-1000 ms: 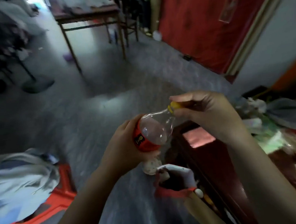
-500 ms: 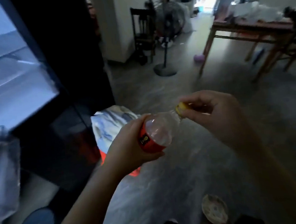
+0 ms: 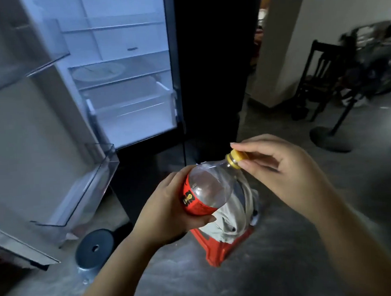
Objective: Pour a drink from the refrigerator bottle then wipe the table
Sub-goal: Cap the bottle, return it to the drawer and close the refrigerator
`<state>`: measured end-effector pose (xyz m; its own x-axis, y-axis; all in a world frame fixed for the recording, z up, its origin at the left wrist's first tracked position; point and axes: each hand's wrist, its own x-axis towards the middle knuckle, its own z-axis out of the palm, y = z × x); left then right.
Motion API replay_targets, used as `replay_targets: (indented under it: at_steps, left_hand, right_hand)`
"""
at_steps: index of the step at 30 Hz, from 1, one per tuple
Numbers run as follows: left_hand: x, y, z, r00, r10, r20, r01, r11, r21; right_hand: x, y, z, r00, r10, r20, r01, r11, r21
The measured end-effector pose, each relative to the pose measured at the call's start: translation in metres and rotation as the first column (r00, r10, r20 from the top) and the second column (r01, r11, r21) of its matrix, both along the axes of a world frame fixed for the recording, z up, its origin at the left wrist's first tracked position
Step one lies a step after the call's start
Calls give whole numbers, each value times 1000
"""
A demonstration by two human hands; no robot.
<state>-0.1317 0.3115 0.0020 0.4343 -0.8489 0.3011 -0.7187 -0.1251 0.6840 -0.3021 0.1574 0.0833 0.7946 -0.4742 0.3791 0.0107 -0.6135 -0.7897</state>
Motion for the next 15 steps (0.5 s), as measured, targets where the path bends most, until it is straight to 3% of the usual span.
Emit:
replay_targets:
  at_steps: [8, 15]
  left_hand:
    - [47, -4, 12, 973, 231, -4, -231, 973, -15]
    - [131, -8, 27, 941, 337, 38, -334, 940, -69]
  right_hand:
    - [84, -33, 26, 979, 195, -57, -199, 976, -84]
    - [178, -42, 44, 983, 167, -71, -181, 931, -317]
